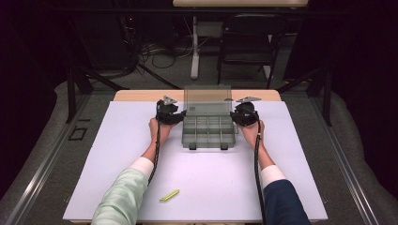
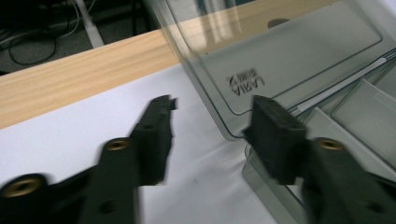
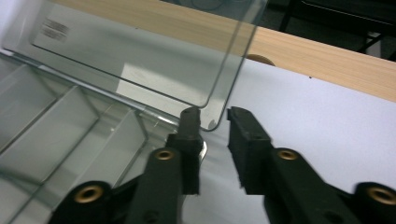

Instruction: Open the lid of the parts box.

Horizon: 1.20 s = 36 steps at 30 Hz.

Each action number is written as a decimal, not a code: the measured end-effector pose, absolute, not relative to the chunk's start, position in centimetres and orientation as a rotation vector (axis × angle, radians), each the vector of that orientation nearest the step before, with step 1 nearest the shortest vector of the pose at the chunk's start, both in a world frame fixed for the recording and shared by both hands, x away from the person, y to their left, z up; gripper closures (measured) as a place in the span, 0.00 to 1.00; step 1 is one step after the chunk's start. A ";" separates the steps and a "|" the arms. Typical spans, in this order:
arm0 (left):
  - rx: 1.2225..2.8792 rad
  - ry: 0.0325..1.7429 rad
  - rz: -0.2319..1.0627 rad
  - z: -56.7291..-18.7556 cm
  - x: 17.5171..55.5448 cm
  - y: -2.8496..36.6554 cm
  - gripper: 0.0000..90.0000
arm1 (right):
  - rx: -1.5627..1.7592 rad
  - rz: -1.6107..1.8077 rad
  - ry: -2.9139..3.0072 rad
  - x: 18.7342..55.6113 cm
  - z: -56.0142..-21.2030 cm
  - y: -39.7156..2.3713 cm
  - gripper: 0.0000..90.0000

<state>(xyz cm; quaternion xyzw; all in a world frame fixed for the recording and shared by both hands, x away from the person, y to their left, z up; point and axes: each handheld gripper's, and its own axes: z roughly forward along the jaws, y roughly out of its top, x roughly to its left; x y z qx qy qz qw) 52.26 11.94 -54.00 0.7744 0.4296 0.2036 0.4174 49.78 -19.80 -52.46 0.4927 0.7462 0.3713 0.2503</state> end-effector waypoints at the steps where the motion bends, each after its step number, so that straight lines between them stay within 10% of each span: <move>1: 1.945 1.083 0.492 -53.9 52.2 12.1 0.45 | 1.334 1.023 2.035 49.6 -52.4 -19.9 0.73; 8: 2.025 1.039 0.458 -52.9 50.7 13.0 0.21 | 1.280 1.077 2.111 47.5 -51.8 -20.3 0.42; 18: 2.130 0.924 0.455 -52.3 46.6 13.9 0.12 | 1.201 1.108 2.178 44.0 -51.6 -20.8 0.17; 36: 2.244 0.833 0.539 -53.5 39.0 15.7 0.04 | 1.078 1.162 2.220 38.6 -52.3 -21.1 0.06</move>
